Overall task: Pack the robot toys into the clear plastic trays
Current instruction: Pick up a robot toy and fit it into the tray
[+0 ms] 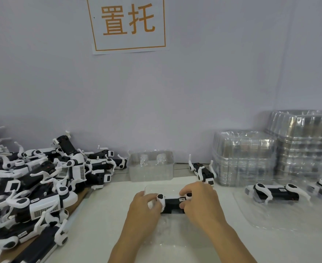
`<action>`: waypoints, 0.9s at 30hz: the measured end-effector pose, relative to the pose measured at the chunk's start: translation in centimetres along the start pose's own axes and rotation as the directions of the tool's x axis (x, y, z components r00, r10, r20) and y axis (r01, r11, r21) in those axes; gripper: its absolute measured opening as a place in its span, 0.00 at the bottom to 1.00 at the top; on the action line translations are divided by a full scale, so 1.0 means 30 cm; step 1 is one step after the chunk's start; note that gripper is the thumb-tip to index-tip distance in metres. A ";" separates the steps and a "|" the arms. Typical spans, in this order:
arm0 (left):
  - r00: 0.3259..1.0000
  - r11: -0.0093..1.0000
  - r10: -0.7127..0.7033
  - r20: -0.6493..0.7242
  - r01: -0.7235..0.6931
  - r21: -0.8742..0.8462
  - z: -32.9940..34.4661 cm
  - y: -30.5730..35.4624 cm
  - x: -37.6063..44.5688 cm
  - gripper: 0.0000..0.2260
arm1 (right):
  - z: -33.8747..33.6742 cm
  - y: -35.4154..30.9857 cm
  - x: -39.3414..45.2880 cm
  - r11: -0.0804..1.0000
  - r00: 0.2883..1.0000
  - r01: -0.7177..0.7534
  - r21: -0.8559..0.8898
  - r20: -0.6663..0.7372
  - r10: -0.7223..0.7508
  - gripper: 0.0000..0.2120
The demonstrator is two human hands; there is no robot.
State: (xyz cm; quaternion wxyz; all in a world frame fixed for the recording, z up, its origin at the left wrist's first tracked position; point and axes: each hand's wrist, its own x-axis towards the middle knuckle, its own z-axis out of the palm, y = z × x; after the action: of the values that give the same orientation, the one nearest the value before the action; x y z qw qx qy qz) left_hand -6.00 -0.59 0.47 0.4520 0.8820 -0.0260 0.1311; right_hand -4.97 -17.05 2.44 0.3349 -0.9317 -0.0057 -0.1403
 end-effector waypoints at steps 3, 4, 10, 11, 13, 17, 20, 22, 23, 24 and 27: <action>1.000 0.998 -0.009 -0.007 0.009 -0.066 -0.001 -0.001 0.001 0.10 | 0.000 -0.005 -0.003 1.000 1.000 -0.003 0.024 -0.009 0.004 0.12; 1.000 0.997 -0.006 -0.006 0.006 -0.072 -0.003 0.001 0.001 0.09 | -0.001 -0.006 -0.004 0.999 1.000 -0.006 0.032 -0.008 0.006 0.12; 1.000 0.999 -0.029 0.008 0.030 -0.037 -0.014 0.007 0.005 0.07 | -0.026 -0.005 -0.012 0.995 0.997 0.080 0.065 0.007 -0.081 0.15; 0.999 0.999 -0.033 0.007 0.033 -0.038 -0.014 0.007 0.004 0.06 | -0.040 -0.008 -0.011 0.994 0.994 0.106 -0.005 0.011 -0.105 0.16; 0.999 0.998 -0.033 0.004 0.033 -0.044 -0.013 0.008 0.002 0.05 | -0.078 -0.009 -0.010 0.978 0.992 0.123 -0.169 0.013 -0.123 0.16; 0.999 0.998 -0.034 0.017 0.034 -0.047 -0.016 0.009 0.000 0.05 | -0.126 0.004 -0.022 0.988 0.993 0.039 -0.148 0.113 -0.023 0.13; 0.999 0.998 -0.019 0.049 0.022 -0.061 -0.024 0.006 0.003 0.07 | -0.107 0.001 -0.017 0.998 1.000 -0.004 -0.066 0.026 0.006 0.11; 0.998 0.996 -0.008 0.064 0.014 -0.084 -0.030 0.002 0.007 0.08 | -0.084 0.004 -0.011 0.998 0.999 -0.014 -0.060 -0.037 0.012 0.10; 0.998 0.995 -0.005 0.067 0.011 -0.094 -0.031 0.001 0.009 0.09 | -0.073 0.007 -0.008 0.998 0.998 -0.016 -0.054 -0.064 0.013 0.09; 0.998 0.995 -0.004 0.066 0.011 -0.103 -0.031 0.000 0.010 0.08 | -0.062 0.012 -0.006 0.999 0.996 -0.017 -0.035 -0.087 0.014 0.09; 0.999 0.993 -0.009 0.042 0.014 -0.113 -0.024 -0.001 0.013 0.08 | -0.039 0.022 0.004 1.000 0.993 -0.016 -0.022 -0.118 0.014 0.09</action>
State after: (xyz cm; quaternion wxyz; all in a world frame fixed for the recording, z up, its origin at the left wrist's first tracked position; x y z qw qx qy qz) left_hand -5.78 0.03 0.93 0.5015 0.8575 -0.0377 0.1087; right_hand -5.10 -18.30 2.93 0.3251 -0.9256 0.0226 -0.1923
